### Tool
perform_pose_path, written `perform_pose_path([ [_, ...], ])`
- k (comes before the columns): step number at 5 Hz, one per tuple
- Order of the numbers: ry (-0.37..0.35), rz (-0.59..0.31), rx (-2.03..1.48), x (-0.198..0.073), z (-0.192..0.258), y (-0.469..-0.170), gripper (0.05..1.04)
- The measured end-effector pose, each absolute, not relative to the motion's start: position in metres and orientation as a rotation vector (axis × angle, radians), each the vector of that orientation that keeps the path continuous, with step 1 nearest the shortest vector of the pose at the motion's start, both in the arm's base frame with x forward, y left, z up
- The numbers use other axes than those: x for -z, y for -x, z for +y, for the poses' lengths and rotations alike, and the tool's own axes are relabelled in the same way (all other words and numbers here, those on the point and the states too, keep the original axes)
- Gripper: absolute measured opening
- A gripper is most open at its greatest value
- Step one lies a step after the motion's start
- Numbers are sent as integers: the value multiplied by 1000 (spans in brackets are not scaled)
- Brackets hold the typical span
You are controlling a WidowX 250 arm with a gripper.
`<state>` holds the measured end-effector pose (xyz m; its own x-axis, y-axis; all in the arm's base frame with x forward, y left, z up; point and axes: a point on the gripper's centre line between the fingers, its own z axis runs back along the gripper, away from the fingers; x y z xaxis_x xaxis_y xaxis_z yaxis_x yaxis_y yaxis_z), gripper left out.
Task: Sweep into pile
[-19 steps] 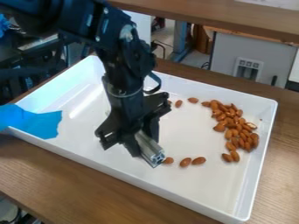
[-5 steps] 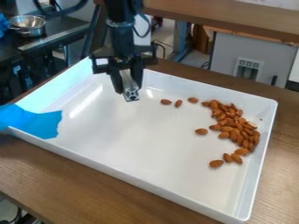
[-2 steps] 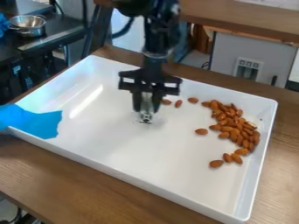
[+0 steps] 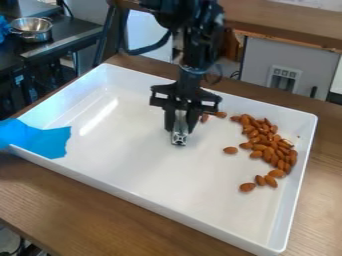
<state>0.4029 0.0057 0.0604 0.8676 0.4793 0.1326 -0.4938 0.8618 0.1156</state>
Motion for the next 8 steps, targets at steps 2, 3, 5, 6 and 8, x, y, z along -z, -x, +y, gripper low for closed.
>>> perform_pose_path([
  [2,-98,-83,-408,-61,-58,-397,381],
  [3,-78,-88,-343,-62,-94,-392,381],
  [5,-74,-152,-328,-61,-102,-392,381],
  [6,-49,-232,-383,-89,-85,-373,381],
  [8,-22,-254,-727,-103,-79,-318,381],
])
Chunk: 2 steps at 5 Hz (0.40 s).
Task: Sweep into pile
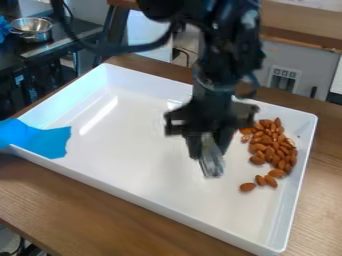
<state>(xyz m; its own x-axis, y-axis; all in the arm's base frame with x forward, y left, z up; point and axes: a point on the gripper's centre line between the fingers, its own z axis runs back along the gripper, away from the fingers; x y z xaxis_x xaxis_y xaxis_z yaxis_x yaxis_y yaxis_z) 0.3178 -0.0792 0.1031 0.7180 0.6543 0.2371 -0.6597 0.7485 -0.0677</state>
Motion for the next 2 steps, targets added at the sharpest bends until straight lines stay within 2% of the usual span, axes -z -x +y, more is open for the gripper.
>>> perform_pose_path([
  [1,-13,-221,-953,-91,-88,-303,381],
  [2,13,-212,-1147,-77,-94,-303,381],
])
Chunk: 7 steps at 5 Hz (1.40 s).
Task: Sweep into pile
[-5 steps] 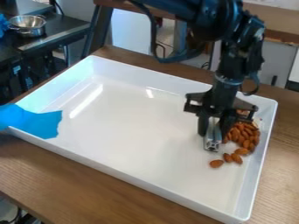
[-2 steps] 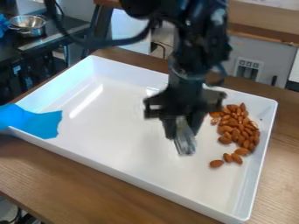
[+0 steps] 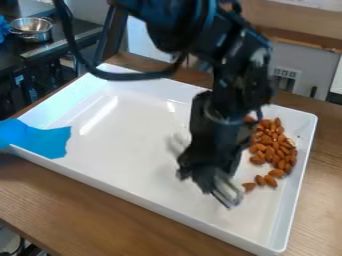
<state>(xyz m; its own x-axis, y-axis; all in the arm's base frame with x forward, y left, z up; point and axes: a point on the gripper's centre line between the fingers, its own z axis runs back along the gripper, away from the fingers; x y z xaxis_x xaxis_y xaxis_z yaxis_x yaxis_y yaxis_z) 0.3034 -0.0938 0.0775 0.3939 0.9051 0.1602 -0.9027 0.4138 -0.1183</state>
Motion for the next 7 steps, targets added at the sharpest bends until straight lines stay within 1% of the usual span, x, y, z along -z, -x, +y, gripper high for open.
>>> perform_pose_path([
  [1,13,-246,-1240,-67,-99,-307,381],
  [2,16,-305,-1269,-59,-102,-321,381],
  [3,37,-323,-1282,-60,-103,-336,381],
  [4,49,-317,-1333,-64,-92,-352,381],
  [5,46,-328,-1362,-61,-91,-366,381],
  [7,59,-387,-1396,-61,-94,-395,381],
])
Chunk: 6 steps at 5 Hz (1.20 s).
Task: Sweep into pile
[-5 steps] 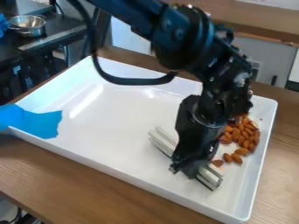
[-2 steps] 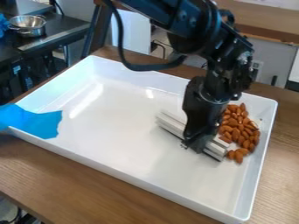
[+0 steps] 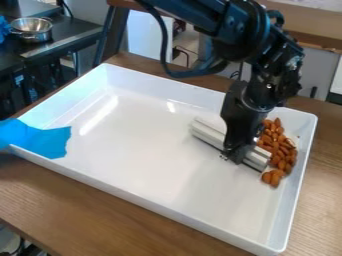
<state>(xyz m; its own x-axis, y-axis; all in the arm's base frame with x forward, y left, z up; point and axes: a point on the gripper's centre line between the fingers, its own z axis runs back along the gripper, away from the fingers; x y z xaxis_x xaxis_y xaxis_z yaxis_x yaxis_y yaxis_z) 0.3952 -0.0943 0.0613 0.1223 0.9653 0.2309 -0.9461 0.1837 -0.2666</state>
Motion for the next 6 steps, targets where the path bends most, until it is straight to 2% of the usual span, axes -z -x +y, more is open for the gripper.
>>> perform_pose_path([
  [1,68,-393,-1369,-62,-94,-397,381],
  [2,117,-388,-1354,-85,-68,-390,381],
  [3,190,-368,-1233,-125,-25,-370,381],
  [4,260,-303,-1029,-149,20,-346,381],
  [5,183,-222,-826,-143,52,-325,381],
  [6,41,-226,-665,-105,79,-302,381],
])
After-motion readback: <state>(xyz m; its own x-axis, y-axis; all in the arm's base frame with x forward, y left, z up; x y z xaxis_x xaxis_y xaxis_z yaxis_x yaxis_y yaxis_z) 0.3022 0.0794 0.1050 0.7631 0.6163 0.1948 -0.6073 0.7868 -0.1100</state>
